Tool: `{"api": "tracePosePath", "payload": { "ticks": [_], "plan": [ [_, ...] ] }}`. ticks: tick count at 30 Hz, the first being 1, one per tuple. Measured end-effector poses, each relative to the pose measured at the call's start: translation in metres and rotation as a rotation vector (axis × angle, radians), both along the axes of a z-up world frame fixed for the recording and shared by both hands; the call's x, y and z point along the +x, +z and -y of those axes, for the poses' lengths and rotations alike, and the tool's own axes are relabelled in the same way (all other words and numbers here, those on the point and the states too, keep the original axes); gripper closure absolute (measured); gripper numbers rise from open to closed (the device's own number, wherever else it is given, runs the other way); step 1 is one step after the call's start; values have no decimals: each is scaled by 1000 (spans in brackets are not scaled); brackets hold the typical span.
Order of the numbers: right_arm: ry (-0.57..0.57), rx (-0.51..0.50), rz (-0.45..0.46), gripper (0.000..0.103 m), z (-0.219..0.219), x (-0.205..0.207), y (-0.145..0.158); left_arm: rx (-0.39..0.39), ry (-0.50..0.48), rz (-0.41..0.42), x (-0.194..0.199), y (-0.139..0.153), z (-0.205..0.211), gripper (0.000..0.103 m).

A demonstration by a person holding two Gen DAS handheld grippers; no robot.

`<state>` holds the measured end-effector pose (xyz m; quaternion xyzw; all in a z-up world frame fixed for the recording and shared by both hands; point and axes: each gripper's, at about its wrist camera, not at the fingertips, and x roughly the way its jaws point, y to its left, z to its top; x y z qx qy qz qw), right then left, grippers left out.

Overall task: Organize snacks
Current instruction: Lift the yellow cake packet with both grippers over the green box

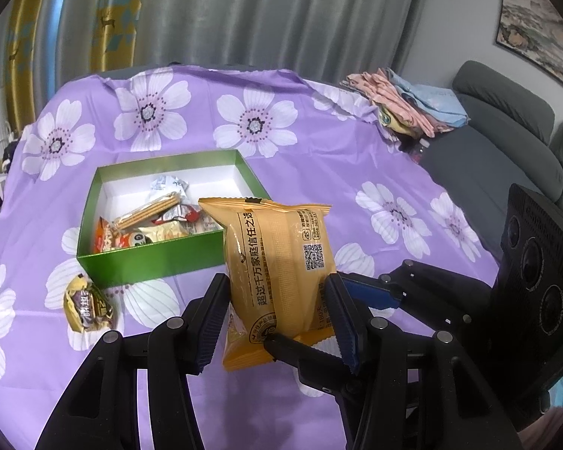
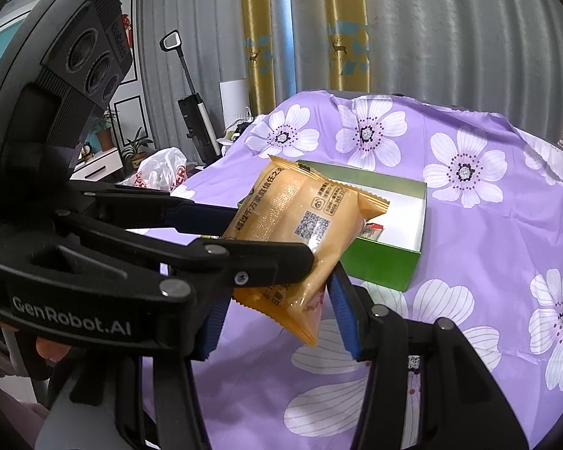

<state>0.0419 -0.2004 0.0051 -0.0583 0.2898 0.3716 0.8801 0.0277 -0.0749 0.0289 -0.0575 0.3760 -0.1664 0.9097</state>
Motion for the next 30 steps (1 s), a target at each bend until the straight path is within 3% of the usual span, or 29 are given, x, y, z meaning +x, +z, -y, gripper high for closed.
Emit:
{"api": "tracePosePath", "payload": {
  "ticks": [30],
  "plan": [
    [6,-21,23,51,-12,14,4,-4,11,21,19,3,-16,51]
  ]
}}
